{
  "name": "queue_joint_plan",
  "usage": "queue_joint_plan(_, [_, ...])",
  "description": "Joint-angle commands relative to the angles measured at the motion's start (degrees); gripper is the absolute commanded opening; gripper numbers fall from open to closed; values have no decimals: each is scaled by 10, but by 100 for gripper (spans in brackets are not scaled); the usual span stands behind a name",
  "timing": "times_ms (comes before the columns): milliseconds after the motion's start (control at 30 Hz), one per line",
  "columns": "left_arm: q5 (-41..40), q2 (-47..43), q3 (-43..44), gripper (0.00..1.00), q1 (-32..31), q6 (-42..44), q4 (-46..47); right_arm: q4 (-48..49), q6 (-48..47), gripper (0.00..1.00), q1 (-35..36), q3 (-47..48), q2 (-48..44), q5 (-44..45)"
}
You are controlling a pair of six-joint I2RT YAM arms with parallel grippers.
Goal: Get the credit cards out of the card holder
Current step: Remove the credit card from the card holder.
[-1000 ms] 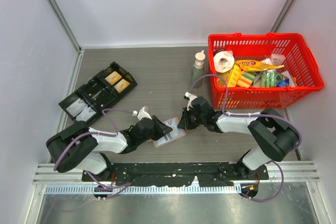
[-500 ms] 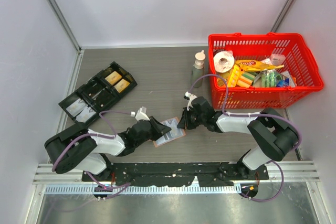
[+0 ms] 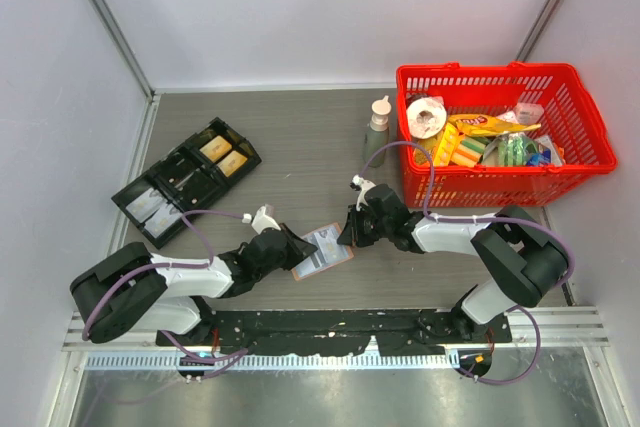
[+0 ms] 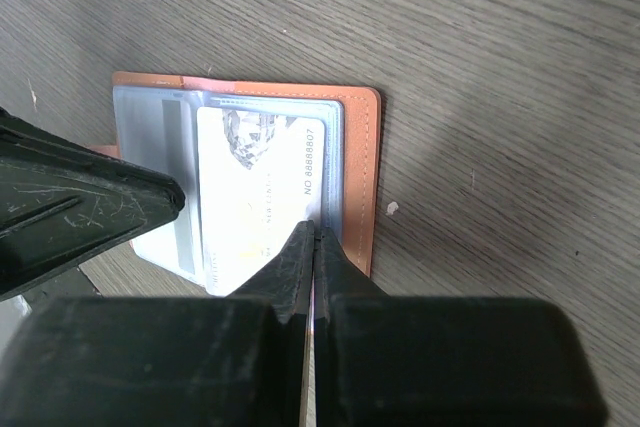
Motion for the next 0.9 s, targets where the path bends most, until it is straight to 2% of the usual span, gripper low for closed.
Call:
queue_joint_plan(0, [-5, 2, 36, 10, -2, 28, -50, -40, 1, 1, -1, -16, 22, 10])
queue_joint_plan(200, [13, 32, 39, 12, -2, 24, -10, -41, 2, 1, 0, -15, 20, 9])
queue_joint_plan(500, [26, 53, 52, 13, -2, 26, 2, -40, 2, 1, 0, -16, 22, 10])
queue_joint_plan(867, [11, 12, 35, 17, -3, 14, 2, -38, 1, 1, -1, -17, 22, 9])
